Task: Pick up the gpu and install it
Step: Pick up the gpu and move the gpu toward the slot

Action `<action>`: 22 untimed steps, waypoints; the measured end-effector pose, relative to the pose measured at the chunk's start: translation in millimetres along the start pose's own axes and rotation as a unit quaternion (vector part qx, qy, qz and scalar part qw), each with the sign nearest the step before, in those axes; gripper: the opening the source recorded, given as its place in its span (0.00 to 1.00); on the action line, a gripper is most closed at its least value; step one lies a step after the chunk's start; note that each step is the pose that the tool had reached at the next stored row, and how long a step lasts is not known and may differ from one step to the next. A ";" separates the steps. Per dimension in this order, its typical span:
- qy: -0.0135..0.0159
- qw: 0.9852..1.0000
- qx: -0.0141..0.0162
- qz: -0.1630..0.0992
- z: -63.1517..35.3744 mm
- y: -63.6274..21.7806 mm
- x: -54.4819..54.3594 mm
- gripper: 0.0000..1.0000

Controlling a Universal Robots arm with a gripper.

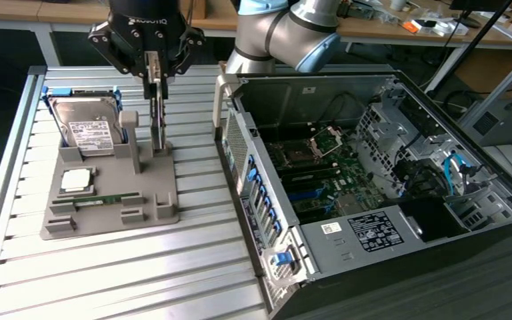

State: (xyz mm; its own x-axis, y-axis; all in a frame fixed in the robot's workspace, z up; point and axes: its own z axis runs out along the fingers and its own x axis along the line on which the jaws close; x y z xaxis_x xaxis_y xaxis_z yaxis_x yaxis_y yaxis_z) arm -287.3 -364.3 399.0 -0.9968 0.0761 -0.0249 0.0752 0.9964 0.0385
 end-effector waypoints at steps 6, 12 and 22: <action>0.000 1.000 0.000 0.000 -2.4 0.1 -0.1 0.27; 0.000 1.000 0.000 0.000 -5.7 0.2 -0.1 0.27; 0.000 1.000 0.000 0.000 -10.4 0.4 -0.3 0.27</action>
State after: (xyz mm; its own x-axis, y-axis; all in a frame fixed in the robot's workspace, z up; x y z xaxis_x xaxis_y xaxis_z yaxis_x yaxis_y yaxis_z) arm -287.3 -364.3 409.4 -0.9968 0.0761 -0.0249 0.0751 0.9964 0.0385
